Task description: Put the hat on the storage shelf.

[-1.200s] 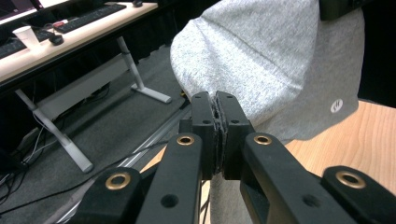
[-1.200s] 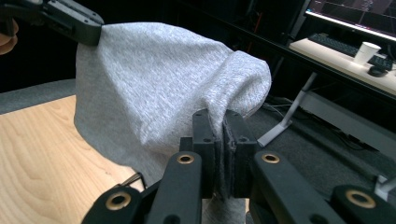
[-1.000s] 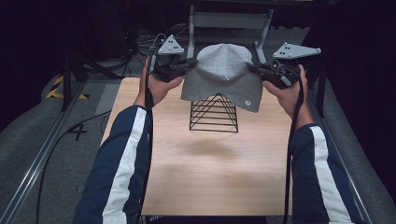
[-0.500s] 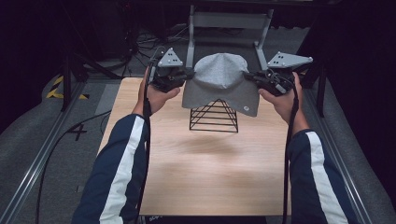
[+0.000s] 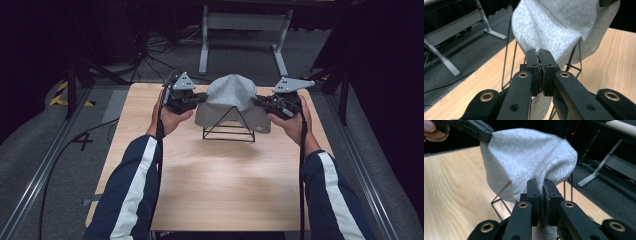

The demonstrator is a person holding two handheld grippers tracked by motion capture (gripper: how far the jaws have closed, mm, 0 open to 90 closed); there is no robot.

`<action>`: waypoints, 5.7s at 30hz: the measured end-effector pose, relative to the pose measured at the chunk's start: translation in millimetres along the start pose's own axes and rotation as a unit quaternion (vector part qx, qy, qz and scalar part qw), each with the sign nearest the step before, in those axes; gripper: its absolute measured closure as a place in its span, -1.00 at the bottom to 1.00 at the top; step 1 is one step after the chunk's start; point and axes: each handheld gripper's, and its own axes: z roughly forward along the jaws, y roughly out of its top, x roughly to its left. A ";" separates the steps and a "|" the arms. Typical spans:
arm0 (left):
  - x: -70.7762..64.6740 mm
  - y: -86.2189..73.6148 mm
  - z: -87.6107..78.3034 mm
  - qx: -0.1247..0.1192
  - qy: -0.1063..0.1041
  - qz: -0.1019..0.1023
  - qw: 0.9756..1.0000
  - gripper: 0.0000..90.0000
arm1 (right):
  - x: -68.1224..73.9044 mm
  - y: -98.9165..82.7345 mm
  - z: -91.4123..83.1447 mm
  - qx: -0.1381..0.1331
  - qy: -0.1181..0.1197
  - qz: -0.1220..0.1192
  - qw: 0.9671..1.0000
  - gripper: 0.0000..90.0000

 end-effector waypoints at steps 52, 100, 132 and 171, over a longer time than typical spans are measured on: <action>-10.9 -65.3 36.4 0.027 -0.017 -0.047 0.998 0.00 | -1.6 -88.6 8.0 0.008 0.022 0.088 0.996 0.19; -16.5 -83.4 94.9 0.186 -0.023 0.034 0.982 0.95 | 2.7 -122.2 65.5 0.105 -0.003 0.077 0.991 0.93; 10.3 -96.3 43.9 0.120 0.012 -0.055 0.991 0.50 | -13.5 -137.3 56.8 0.167 -0.012 0.097 0.981 0.47; -54.0 -221.1 -108.6 0.173 0.006 -0.012 0.985 -0.29 | 39.6 -243.9 -110.7 0.139 -0.039 0.108 0.984 -0.10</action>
